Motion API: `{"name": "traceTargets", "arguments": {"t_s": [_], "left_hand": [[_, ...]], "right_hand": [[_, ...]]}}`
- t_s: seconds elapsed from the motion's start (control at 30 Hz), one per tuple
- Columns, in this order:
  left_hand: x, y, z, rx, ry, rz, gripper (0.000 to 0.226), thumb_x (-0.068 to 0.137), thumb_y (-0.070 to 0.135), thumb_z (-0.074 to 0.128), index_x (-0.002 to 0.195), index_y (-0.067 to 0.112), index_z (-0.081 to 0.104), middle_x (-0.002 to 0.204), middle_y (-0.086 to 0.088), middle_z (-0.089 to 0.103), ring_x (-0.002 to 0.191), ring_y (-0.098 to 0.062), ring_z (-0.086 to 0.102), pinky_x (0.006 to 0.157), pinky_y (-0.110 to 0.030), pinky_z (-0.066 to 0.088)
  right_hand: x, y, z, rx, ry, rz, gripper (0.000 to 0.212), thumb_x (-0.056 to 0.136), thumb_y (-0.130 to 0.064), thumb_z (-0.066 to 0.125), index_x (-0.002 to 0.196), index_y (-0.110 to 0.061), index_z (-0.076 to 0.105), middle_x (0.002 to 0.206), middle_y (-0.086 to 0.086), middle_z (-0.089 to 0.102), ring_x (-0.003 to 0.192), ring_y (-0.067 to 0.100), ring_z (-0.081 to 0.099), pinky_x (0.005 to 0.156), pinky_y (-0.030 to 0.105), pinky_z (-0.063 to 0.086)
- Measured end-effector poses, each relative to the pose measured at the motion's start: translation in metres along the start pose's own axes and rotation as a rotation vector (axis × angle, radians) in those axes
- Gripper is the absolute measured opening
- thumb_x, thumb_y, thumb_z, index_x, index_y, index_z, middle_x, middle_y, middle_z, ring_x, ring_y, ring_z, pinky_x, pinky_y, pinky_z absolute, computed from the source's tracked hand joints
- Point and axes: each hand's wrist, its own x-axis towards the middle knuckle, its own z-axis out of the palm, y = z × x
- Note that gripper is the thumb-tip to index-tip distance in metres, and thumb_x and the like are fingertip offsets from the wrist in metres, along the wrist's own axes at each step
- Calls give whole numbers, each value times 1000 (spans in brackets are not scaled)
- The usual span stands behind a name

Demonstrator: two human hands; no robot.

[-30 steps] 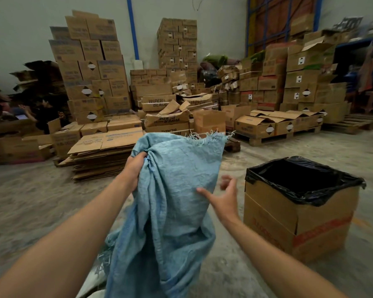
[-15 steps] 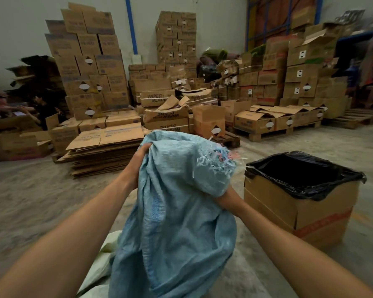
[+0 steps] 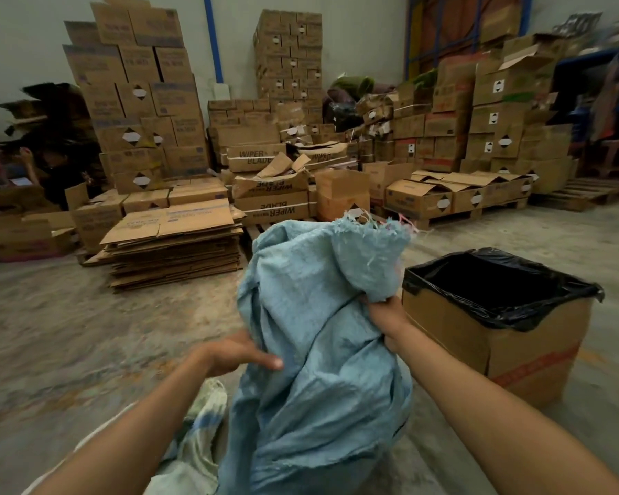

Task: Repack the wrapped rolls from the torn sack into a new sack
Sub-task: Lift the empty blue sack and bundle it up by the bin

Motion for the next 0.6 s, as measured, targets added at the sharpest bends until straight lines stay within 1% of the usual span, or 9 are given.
{"name": "traceTargets", "arguments": {"t_s": [0.1, 0.17, 0.27, 0.33, 0.43, 0.5, 0.53, 0.57, 0.6], "left_hand": [[18, -11, 26, -75, 230, 61, 81, 57, 19, 94, 126, 24, 51, 118, 11, 61, 113, -14, 58, 100, -32, 47], [28, -17, 39, -148, 320, 138, 60, 63, 13, 91, 113, 23, 61, 114, 5, 67, 110, -18, 63, 94, -35, 52], [37, -15, 50, -166, 387, 236, 40, 77, 9, 79, 111, 21, 62, 110, 4, 69, 108, -18, 64, 76, -22, 55], [44, -12, 46, -176, 455, 268, 44, 81, 9, 74, 122, 18, 58, 114, 0, 67, 105, -15, 64, 74, -19, 53], [49, -4, 44, -204, 433, 264, 38, 90, 15, 64, 127, 18, 58, 120, -1, 67, 106, -16, 64, 88, -33, 54], [51, 6, 45, -238, 480, 298, 30, 93, 14, 58, 123, 22, 60, 118, 1, 66, 107, -19, 63, 94, -39, 52], [53, 10, 43, -267, 526, 313, 27, 95, 13, 55, 121, 22, 59, 116, 1, 65, 107, -21, 62, 93, -40, 51], [55, 14, 41, -282, 588, 303, 26, 96, 14, 54, 121, 20, 58, 114, -1, 64, 106, -23, 61, 91, -39, 50], [58, 16, 39, -297, 657, 290, 25, 96, 16, 54, 121, 17, 59, 112, -2, 63, 106, -25, 60, 88, -38, 48]], "right_hand": [[-4, -4, 10, 212, -126, 282, 28, 92, -23, 65, 113, -5, 65, 106, 18, 72, 95, 33, 67, 78, 40, 56], [-6, -7, 14, 288, -189, 405, 24, 96, -25, 58, 102, -4, 68, 87, 15, 75, 88, 32, 68, 72, 38, 55], [-7, -9, 13, 318, -256, 515, 32, 102, -29, 46, 93, -6, 66, 69, 12, 74, 82, 28, 64, 61, 35, 53], [-4, -8, 12, 312, -303, 536, 35, 101, -34, 47, 95, -7, 67, 75, 13, 75, 87, 28, 64, 67, 38, 53], [2, -6, 9, 210, -377, 546, 48, 92, -51, 56, 96, -8, 76, 101, 16, 74, 103, 33, 64, 91, 44, 50], [2, -9, 7, 135, -404, 555, 54, 84, -60, 62, 94, -9, 79, 105, 16, 74, 105, 32, 66, 95, 44, 51], [1, -13, 6, 75, -386, 558, 56, 82, -61, 65, 99, -10, 77, 103, 14, 74, 101, 30, 67, 93, 44, 53], [1, -15, 5, 15, -333, 539, 60, 80, -61, 67, 112, -11, 72, 105, 11, 74, 99, 29, 68, 89, 45, 55], [3, -11, 2, -42, -251, 489, 73, 78, -59, 71, 132, -13, 58, 113, 8, 70, 100, 29, 67, 85, 46, 56]]}}
